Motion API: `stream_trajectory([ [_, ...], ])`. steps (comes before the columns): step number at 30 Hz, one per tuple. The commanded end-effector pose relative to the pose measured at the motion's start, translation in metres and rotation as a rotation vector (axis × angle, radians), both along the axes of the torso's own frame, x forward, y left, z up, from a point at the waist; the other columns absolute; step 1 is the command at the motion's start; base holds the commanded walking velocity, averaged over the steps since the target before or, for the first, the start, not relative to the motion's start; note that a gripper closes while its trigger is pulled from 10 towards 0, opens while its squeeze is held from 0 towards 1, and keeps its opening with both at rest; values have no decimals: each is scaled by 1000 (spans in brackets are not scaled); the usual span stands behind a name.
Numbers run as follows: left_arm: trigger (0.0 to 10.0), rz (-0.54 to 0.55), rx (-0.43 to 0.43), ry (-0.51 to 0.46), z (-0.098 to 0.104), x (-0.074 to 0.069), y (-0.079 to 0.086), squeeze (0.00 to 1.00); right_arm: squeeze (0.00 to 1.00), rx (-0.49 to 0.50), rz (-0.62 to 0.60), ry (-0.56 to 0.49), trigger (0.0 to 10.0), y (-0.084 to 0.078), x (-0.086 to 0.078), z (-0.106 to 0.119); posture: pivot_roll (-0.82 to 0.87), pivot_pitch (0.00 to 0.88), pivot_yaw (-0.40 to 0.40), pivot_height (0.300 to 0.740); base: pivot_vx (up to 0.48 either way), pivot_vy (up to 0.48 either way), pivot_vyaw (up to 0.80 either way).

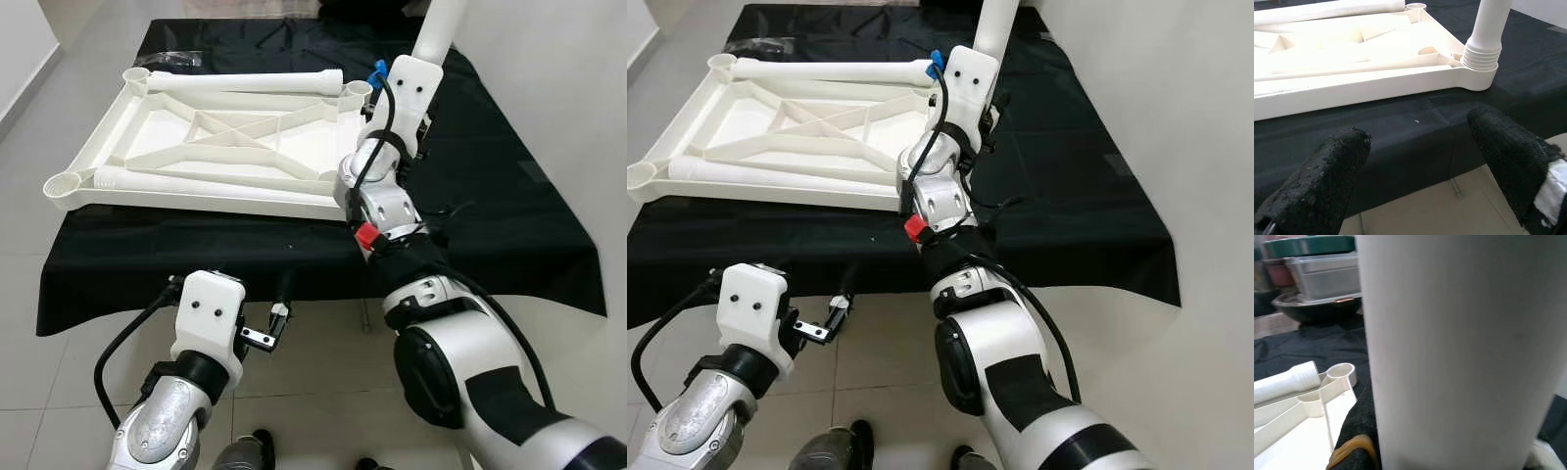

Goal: Building children table

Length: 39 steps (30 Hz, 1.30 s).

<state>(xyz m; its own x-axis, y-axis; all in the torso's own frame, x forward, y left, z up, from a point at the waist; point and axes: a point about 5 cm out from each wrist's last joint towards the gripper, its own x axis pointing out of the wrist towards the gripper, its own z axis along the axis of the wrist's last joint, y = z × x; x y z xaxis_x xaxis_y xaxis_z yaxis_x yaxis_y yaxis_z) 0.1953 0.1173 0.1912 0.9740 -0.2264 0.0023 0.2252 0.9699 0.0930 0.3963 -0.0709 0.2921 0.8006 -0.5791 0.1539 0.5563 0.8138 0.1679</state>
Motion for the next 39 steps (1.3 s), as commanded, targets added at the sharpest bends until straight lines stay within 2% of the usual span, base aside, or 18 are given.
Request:
stream_trajectory([
  [1, 10000, -1, 10, 26, -6, -1, 0, 0, 0, 40, -94, 245, 10000, -9, 0, -58, 156, 251, -47, 740, 0, 0, 0],
  [6, 10000, -2, 7, 26, -6, 0, -2, 0, 0, 67, -172, 270, 10000, 4, -5, -54, 160, 251, -51, 740, 0, 0, 0],
  [11, 10000, -5, 5, 26, -6, 0, -3, 0, 0, 99, -206, 290, 10000, 9, -6, -51, 169, 252, -55, 740, 0, 0, 0],
  [19, 10000, -9, 2, 26, -6, -1, -6, 0, 0, 176, -264, 270, 10000, 7, -7, -46, 183, 245, -65, 740, 0, 0, 0],
  [24, 10000, -9, 3, 25, -6, -1, -6, 0, 0, 181, -280, 258, 10000, 5, -7, -45, 182, 242, -64, 740, 0, 0, 0],
  [26, 10000, -8, 5, 23, -7, 0, -6, 0, 0, 164, -344, 241, 10000, -5, -7, -42, 181, 236, -66, 740, 0, 0, 0],
  [27, 10000, -8, 5, 23, -7, 0, -6, 0, 0, 164, -344, 241, 10000, -5, -7, -42, 181, 236, -66, 740, 0, 0, 0],
  [28, 10000, -7, 5, 23, -7, 0, -6, 0, 0, 152, -389, 241, 10000, -15, -6, -42, 181, 231, -66, 740, 0, 0, 0],
  [30, 10000, -7, 5, 23, -7, 0, -6, 0, 0, 152, -389, 241, 10000, -15, -6, -42, 181, 231, -66, 740, 0, 0, 0],
  [31, 10000, -8, 5, 21, -7, 0, -6, 0, 0, 145, -434, 239, 10000, -26, -5, -41, 179, 228, -66, 740, 0, 0, 0],
  [32, 10000, -8, 5, 21, -7, 0, -6, 0, 0, 145, -434, 239, 10000, -26, -5, -41, 179, 228, -66, 740, 0, 0, 0],
  [33, 10000, -9, 4, 20, -7, 0, -7, 0, 0, 141, -483, 236, 10000, -40, -4, -41, 176, 225, -63, 740, 0, 0, 0],
  [35, 10000, -12, 4, 17, -7, 1, -7, 0, 0, 145, -531, 226, 10000, -55, -4, -40, 175, 221, -63, 740, 0, 0, 0],
  [39, 10000, -12, 6, 16, -7, 2, -6, 0, 0, 147, -541, 196, 10000, -59, -3, -34, 173, 215, -58, 740, 0, 0, 0],
])
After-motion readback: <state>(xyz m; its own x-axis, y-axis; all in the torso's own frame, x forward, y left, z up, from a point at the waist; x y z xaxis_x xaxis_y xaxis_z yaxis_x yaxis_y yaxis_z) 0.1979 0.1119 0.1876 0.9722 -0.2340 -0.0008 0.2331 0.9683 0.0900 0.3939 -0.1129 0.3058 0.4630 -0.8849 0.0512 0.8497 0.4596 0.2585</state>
